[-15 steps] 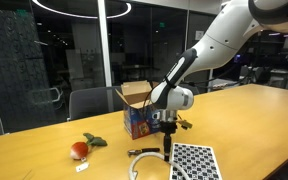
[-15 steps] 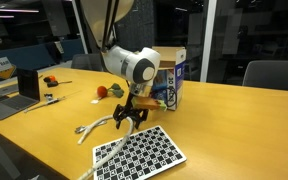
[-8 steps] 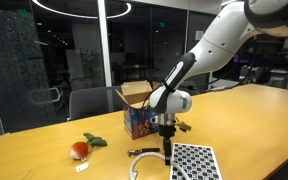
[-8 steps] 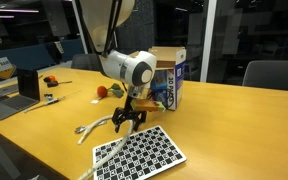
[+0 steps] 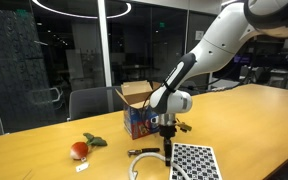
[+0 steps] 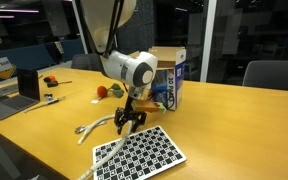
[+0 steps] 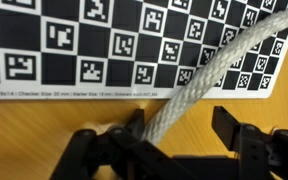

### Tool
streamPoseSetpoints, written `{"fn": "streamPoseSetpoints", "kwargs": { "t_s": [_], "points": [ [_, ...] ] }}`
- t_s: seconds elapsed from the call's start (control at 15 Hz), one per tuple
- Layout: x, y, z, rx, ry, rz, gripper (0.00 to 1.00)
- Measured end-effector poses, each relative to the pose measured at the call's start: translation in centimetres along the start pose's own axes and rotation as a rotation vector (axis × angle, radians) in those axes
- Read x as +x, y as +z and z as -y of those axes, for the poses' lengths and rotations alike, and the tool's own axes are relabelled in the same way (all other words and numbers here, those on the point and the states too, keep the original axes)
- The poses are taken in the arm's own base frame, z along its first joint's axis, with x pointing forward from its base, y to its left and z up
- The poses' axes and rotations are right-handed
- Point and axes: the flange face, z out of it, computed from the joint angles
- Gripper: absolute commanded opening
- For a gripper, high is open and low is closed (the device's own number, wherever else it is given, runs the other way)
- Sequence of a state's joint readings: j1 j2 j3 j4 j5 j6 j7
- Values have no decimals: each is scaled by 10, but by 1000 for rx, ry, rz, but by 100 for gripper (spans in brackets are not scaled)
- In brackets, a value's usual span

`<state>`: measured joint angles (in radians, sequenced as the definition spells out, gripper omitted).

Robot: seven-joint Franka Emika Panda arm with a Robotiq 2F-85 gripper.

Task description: Put the rope in the box

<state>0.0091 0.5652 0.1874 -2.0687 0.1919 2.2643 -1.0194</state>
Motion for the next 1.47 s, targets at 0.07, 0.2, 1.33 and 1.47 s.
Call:
{"fn": "streamPoseSetpoints", "kwargs": {
  "t_s": [0.07, 0.2, 1.33, 1.47],
  "points": [
    [-1, 0, -1, 1, 2, 0, 36],
    [-3, 2, -2, 5, 6, -1, 20],
    [-19, -120, 25, -62, 444, -78, 15],
    [-15, -163, 49, -113, 520, -103, 16]
  ]
}}
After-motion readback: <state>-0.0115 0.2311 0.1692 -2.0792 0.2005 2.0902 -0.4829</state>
